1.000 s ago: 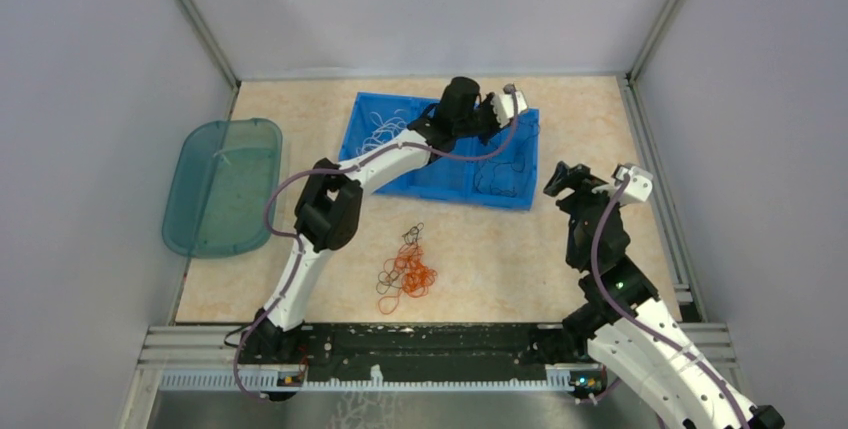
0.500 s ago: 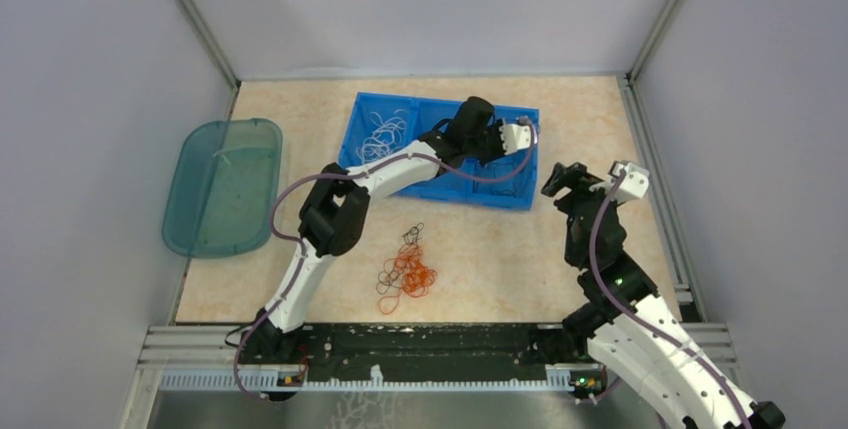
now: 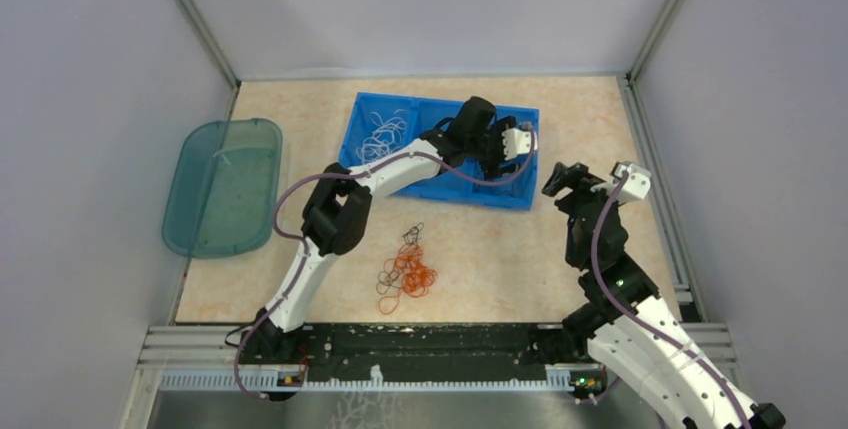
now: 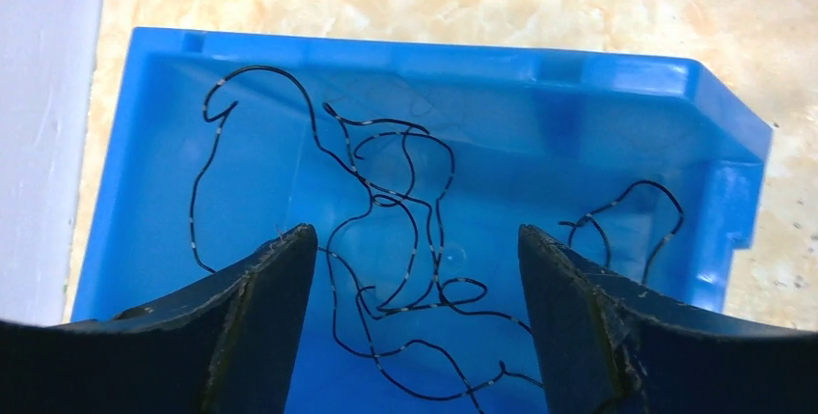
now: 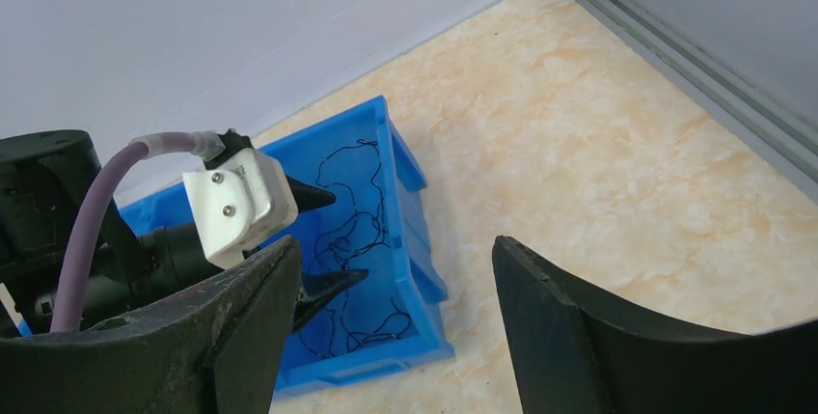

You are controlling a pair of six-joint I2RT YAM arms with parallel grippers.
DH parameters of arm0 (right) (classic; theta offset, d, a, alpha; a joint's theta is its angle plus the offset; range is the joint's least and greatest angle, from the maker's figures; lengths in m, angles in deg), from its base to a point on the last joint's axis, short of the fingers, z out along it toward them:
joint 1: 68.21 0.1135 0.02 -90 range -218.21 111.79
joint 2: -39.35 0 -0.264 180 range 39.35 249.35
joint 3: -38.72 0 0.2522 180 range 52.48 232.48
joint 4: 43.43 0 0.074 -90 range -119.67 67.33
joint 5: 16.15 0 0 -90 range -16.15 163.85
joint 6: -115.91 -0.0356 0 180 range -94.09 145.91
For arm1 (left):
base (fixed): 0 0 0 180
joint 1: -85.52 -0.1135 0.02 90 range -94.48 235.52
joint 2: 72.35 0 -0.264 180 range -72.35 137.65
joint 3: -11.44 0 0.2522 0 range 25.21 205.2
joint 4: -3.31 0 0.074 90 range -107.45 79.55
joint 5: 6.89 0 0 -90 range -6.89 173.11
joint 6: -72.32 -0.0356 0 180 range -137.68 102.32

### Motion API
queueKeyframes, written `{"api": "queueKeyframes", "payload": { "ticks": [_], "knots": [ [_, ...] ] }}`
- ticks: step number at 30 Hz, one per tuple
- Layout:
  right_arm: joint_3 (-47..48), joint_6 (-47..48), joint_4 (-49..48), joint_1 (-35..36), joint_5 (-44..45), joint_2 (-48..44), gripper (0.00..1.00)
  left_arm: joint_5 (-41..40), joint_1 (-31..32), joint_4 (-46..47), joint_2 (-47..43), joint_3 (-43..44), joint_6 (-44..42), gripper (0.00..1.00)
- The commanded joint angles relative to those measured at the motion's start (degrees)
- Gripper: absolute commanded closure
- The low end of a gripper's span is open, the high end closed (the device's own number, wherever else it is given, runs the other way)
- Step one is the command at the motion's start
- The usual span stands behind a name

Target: Untangle the cables

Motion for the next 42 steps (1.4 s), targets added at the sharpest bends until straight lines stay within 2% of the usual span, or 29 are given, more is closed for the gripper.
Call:
{"api": "queueKeyframes", "payload": {
  "ticks": [1,5,8,12,17,21,25,31,36,40,42],
  "knots": [
    [3.09,0.04,-0.98,-0.76,-0.01,-0.43,0.27,3.65,-0.30,-4.77,-6.04,0.22,-2.75,0.16],
    [4.16,-0.24,-0.47,-0.74,-2.88,0.89,0.26,4.36,-1.24,-9.84,-12.53,-0.93,-2.59,0.01],
    [4.69,0.22,-1.70,-0.73,-8.65,3.56,0.25,5.05,-2.11,-15.40,-18.33,-1.39,-1.78,0.00],
    [4.46,-0.12,-5.38,-0.68,-21.70,9.65,0.24,9.35,-5.47,-22.93,-28.32,-4.69,0.84,0.00],
    [2.08,-0.31,-13.00,2.34,-39.66,19.38,0.25,17.32,-13.62,-26.84,-45.17,-20.79,-0.46,0.00],
    [3.54,2.53,-16.49,13.16,-41.28,30.72,0.21,17.65,-18.87,-27.21,-58.52,-35.60,-4.19,0.00],
    [7.12,-0.31,-19.90,15.79,-46.75,44.19,0.22,17.93,-21.48,-25.55,-67.40,-45.95,-4.66,0.00],
    [13.33,1.49,-21.96,16.26,-51.32,57.67,0.30,17.63,-21.88,-26.50,-72.34,-48.05,-3.85,0.00],
    [16.27,0.80,-23.59,16.64,-56.10,63.79,0.42,16.01,-21.98,-26.67,-73.46,-48.18,-3.21,0.00],
    [17.62,1.00,-24.24,17.08,-57.17,68.01,0.47,16.70,-21.91,-26.15,-74.08,-47.65,-1.76,0.00],
    [18.29,1.15,-24.04,17.07,-57.34,69.64,0.53,16.85,-22.00,-26.14,-74.07,-46.87,-1.05,0.00]
  ]
}}
